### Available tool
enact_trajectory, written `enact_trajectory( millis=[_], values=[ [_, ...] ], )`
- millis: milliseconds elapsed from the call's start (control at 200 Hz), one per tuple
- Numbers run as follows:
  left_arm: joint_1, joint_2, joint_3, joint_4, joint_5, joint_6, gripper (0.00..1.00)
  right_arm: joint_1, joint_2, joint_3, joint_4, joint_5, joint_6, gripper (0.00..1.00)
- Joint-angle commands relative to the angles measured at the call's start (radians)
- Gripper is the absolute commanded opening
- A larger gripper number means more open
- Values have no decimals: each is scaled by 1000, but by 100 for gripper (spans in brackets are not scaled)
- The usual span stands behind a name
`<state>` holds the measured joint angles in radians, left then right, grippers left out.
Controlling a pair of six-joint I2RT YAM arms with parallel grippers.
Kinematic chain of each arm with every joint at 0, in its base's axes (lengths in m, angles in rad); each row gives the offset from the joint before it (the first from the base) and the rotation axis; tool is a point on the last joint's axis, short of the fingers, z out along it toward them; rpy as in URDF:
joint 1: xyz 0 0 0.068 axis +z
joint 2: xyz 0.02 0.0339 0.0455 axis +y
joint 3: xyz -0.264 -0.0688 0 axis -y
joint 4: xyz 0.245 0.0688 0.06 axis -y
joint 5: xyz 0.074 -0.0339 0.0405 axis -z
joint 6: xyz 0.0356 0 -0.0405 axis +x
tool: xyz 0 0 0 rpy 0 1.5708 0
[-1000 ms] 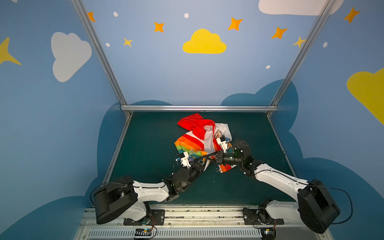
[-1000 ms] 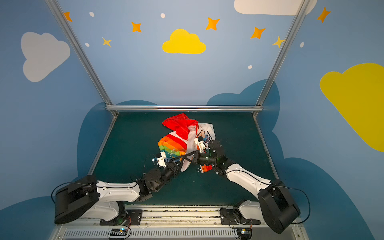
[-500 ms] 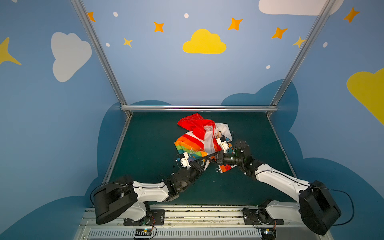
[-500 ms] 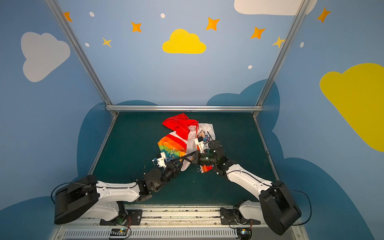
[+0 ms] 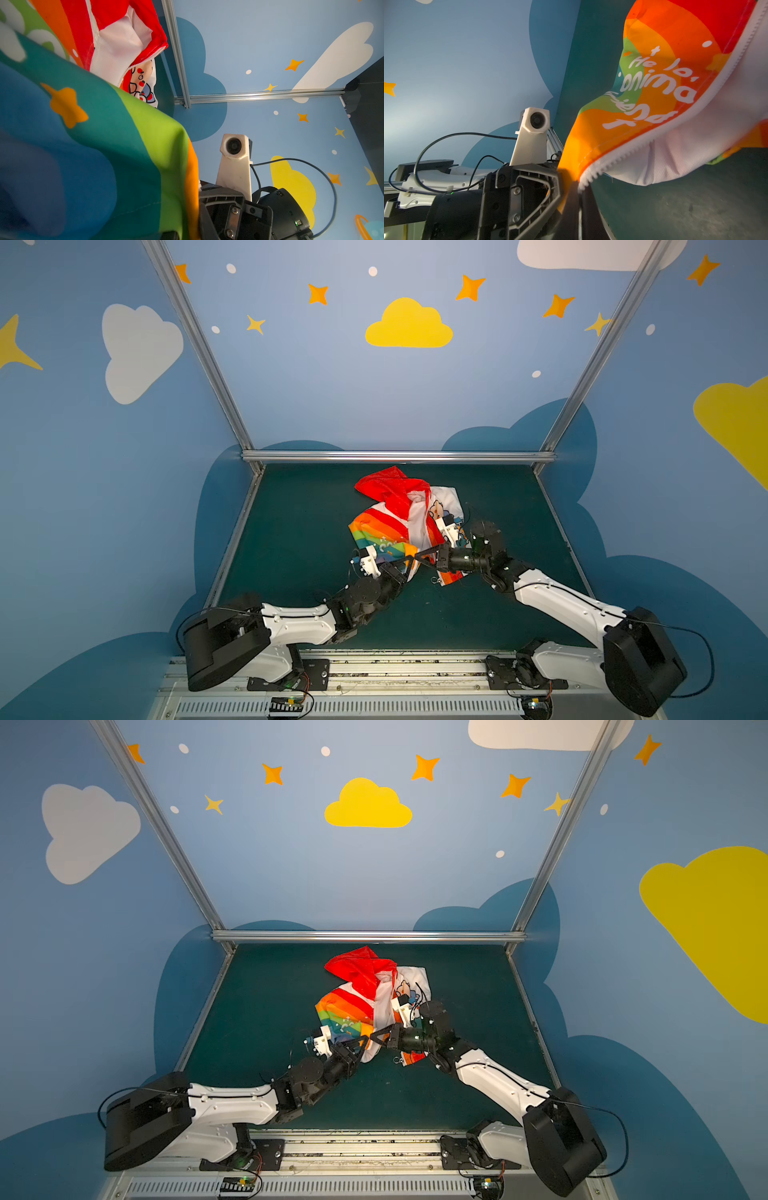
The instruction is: Zip up the jacket
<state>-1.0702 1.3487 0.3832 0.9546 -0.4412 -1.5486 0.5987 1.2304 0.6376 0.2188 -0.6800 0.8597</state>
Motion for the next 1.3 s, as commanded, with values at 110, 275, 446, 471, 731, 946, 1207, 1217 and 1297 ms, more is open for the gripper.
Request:
enact_trajectory(
  millis=[110, 275, 446, 471, 731, 946, 1207, 1217, 1297],
  values=[
    [-4, -22, 13, -28, 5, 13, 17, -16, -13, 71, -49, -44, -49, 0],
    [-4, -23, 10, -23, 8, 11, 19, -19, 1, 105, -95, -77, -85, 0],
    [-4, -21, 13, -26, 7, 10, 21, -23, 10, 114, -98, -93, -84, 0],
    [-4, -20, 13, -25, 7, 9, 22, -23, 12, 114, -99, -97, -84, 0],
    [-4, -7, 15, 5, 13, 9, 23, -24, 34, 121, -104, -116, -85, 0],
    [-4, -14, 8, -23, 10, -11, 12, -25, 46, 149, -145, -113, -109, 0],
    [13, -28, 3, -74, 19, -38, 3, -34, 63, 202, -257, -112, -172, 28],
    [14, -31, 0, -76, 15, -38, 3, -36, 58, 203, -269, -102, -182, 33],
    [20, -55, -21, -110, -12, -47, 3, -51, -4, 211, -428, 43, -238, 57]
  ],
)
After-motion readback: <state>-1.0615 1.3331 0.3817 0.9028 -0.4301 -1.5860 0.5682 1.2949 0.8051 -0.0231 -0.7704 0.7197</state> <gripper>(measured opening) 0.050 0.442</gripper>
